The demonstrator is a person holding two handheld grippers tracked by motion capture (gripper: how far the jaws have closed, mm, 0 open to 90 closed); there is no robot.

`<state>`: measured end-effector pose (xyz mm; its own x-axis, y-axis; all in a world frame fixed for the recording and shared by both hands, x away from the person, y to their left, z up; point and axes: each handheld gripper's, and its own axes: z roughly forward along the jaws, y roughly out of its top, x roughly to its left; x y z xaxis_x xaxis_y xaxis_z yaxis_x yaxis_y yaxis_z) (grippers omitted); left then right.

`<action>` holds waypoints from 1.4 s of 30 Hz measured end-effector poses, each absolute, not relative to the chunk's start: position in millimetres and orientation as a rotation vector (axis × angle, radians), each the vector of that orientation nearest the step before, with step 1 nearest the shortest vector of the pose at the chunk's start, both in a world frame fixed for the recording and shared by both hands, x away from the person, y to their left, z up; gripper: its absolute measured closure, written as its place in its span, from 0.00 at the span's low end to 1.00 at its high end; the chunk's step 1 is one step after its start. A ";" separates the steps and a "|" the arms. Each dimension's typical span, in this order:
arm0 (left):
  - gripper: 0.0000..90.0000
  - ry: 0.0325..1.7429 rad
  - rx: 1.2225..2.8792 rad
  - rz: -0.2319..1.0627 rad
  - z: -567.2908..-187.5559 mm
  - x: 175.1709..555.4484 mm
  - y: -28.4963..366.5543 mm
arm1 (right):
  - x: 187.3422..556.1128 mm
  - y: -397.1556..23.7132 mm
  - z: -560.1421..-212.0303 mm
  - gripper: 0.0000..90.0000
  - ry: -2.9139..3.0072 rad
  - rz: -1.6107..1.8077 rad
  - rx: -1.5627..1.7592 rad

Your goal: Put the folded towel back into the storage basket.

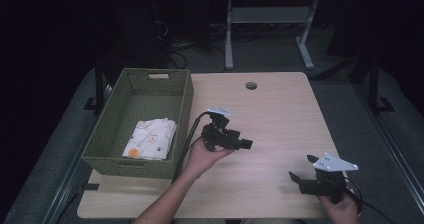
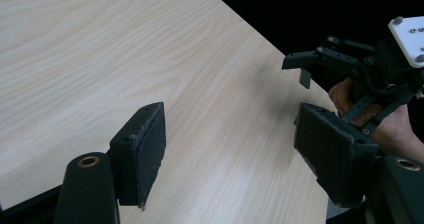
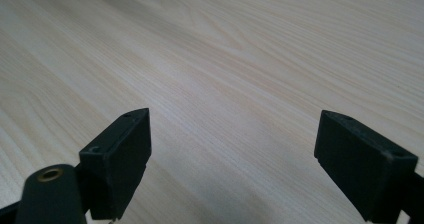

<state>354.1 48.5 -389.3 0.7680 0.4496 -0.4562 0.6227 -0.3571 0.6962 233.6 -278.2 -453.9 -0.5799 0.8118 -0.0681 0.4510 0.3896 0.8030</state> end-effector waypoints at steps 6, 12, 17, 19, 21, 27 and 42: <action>0.32 0.811 2.014 -0.231 -395.4 352.8 42.0 | 233.6 -278.4 -454.4 0.16 2.199 1.062 1.083; 0.32 0.811 2.010 -0.238 -400.9 351.5 36.4 | 233.7 -278.6 -454.7 0.16 2.201 1.061 1.083; 0.32 0.810 2.015 -0.243 -406.2 349.7 31.5 | 233.7 -278.2 -454.9 0.16 2.204 1.061 1.082; 0.32 0.811 2.013 -0.244 -408.9 348.8 29.6 | 233.5 -278.3 -455.0 0.16 2.206 1.060 1.086; 0.32 0.811 2.018 -0.246 -411.0 348.2 28.0 | 233.3 -278.8 -454.9 0.16 2.205 1.059 1.086; 0.32 0.810 2.024 -0.252 -417.0 345.2 23.5 | 232.8 -279.1 -454.9 0.16 2.205 1.062 1.091; 0.32 0.771 2.059 -0.259 -432.2 329.3 14.6 | 233.1 -278.4 -455.8 0.16 2.212 1.062 1.079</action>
